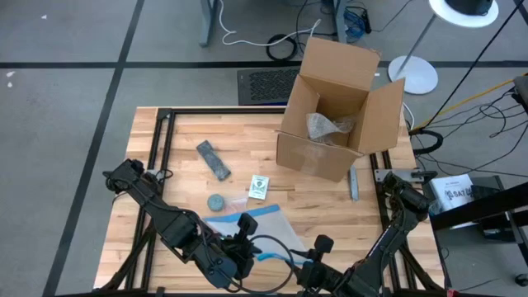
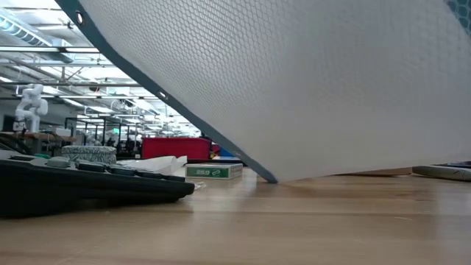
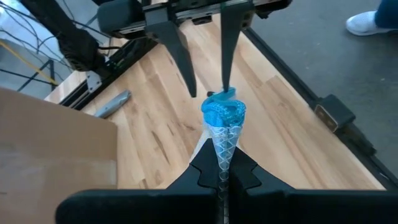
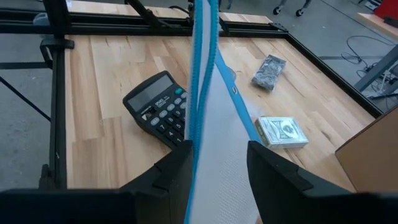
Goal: Unpack boxes
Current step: Put the scented candle into the transparent zip bag
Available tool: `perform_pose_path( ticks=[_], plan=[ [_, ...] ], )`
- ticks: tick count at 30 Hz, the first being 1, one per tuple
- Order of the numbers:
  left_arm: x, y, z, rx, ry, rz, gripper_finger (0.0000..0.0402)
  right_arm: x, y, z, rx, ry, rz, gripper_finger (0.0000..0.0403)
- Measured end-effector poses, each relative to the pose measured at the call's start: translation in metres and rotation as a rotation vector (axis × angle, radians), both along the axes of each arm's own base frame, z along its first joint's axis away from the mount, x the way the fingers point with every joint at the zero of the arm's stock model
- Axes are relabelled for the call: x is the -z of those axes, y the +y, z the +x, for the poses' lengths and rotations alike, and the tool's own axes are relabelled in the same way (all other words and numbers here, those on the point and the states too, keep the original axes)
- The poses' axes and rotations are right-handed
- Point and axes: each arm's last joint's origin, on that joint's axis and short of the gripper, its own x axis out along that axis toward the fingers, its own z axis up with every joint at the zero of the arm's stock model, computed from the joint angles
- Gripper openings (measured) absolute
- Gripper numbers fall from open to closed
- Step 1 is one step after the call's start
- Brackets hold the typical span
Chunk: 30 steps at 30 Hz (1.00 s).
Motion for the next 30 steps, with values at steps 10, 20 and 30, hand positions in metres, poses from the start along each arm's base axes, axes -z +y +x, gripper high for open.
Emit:
perform_pose_path(
  ticks=[10, 20, 30],
  plan=[
    [-0.0002, -0.0002, 0.0002, -0.004, -0.002, -0.008, 0.0000, 0.0002, 0.0002, 0.0000, 0.001, -0.001, 0.002, 0.0141],
    [-0.0023, -0.0016, 0.0019, 0.006, -0.028, -0.019, 0.0000, 0.0001, -0.0029, 0.0037, 0.012, -0.002, 0.006, 0.0141],
    [-0.0067, -0.0036, 0.0051, 0.028, -0.087, -0.003, 0.0000, 0.0020, -0.0036, 0.0065, 0.004, 0.032, 0.043, 0.0141]
  ],
)
